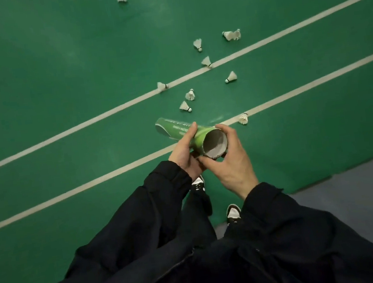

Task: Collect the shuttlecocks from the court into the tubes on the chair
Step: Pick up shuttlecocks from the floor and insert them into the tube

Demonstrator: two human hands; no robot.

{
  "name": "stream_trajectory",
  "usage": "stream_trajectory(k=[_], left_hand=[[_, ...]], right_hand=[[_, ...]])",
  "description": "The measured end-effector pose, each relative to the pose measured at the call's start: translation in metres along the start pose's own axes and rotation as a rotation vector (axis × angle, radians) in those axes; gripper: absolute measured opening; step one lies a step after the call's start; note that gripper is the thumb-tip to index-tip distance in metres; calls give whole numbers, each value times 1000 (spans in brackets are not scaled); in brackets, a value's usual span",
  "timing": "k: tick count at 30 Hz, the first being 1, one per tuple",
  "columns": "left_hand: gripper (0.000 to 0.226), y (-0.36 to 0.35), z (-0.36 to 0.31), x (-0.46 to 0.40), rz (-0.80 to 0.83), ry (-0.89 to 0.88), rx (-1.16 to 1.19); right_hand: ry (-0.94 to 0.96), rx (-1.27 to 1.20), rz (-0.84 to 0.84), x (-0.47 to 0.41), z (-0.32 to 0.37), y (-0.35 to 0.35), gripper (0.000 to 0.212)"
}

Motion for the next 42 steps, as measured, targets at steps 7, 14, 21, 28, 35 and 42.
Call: stream_trajectory(k=[7, 14, 21, 28, 35, 42], left_hand=[[43, 8, -50, -158, -56, 47, -10], [71, 6, -20, -392, -169, -34, -116], [59, 26, 11, -606, -133, -47, -223], [62, 43, -7, -715, -158, -142, -286], [62, 39, -28, -723, -124, -160, -258], [63, 43, -42, -693, -75, -181, -114]], right_hand=[[-294, -58, -60, -122, -85, 4, 76], [-448, -134, -270, -260, -273, 35, 35], [-518, 121, -206, -390, -482, 68, 34], [-563, 674, 34, -447, -629, 60, 51], [-255, 281, -550, -463, -576, 82, 30], [168, 42, -351, -450, -457, 25, 31]])
Point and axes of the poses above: each hand's wrist, its own x-axis away from the middle knuckle, its own y-axis out of the back of the hand, z = x × y, the point moved 6 cm from there along -x, towards the middle knuckle, and after that the axes turned 11 degrees about -x, right-handed, at the moved point
